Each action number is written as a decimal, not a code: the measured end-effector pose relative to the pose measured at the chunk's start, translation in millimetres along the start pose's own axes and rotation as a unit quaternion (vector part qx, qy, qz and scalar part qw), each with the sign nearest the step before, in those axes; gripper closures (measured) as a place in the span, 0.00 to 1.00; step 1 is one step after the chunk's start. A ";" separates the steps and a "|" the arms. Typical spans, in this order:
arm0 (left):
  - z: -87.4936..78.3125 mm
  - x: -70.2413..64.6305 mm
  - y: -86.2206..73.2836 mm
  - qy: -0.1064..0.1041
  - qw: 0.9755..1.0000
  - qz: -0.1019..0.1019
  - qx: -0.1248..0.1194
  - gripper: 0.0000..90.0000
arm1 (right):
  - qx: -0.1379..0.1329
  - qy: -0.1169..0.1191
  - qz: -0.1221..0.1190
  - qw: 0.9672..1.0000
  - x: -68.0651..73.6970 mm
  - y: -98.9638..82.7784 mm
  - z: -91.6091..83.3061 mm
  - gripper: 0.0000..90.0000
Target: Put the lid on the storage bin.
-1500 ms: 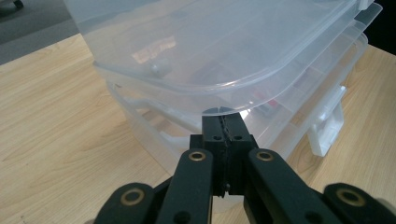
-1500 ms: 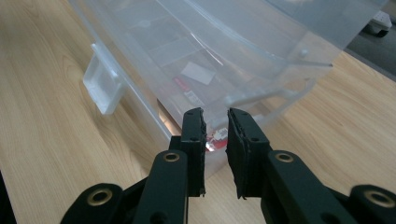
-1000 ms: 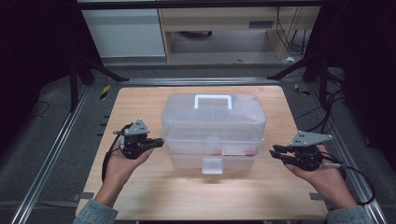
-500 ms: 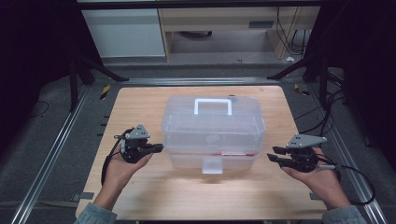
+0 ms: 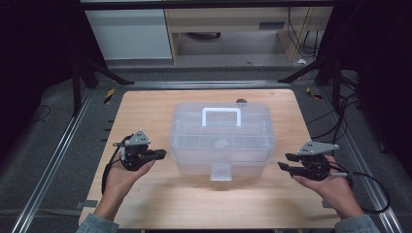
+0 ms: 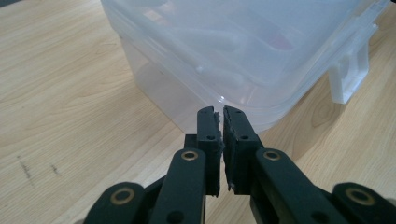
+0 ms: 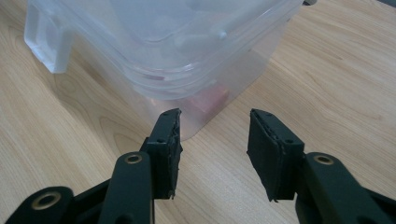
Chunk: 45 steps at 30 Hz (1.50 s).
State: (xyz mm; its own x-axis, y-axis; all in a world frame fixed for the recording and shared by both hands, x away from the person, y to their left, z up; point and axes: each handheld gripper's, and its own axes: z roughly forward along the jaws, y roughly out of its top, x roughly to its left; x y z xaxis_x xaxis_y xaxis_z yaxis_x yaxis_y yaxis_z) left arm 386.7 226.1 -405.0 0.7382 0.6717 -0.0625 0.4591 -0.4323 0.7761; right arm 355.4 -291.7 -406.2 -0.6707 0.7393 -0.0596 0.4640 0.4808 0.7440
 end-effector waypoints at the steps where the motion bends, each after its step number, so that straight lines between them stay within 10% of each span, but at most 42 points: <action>1: -1.7 1.4 -1.0 0.006 1.000 0.002 0.000 0.90 | 0.002 -0.001 0.001 1.000 0.2 -0.5 0.8 0.58; 18: -3.7 15.0 -10.1 0.092 0.995 0.003 0.025 0.24 | 0.010 -0.043 0.014 0.999 -2.6 1.4 8.1 0.29; 23: 3.4 20.7 -17.6 0.131 0.990 0.003 0.057 0.10 | 0.025 -0.068 0.037 0.997 -8.9 0.8 13.0 0.15; 45: 32.5 73.8 -48.7 0.168 0.981 -0.018 0.096 0.06 | 0.062 -0.127 0.084 0.986 -55.2 -13.5 61.9 0.30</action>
State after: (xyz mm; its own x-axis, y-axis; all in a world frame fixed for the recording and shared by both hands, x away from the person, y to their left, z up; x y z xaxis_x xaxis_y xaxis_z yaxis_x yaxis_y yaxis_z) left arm 434.9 277.2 -467.8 0.5292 0.8356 0.1472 0.5906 -0.4874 0.6431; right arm 422.0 -309.8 -454.2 -0.4201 0.8996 -0.1192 0.6337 0.3848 0.6710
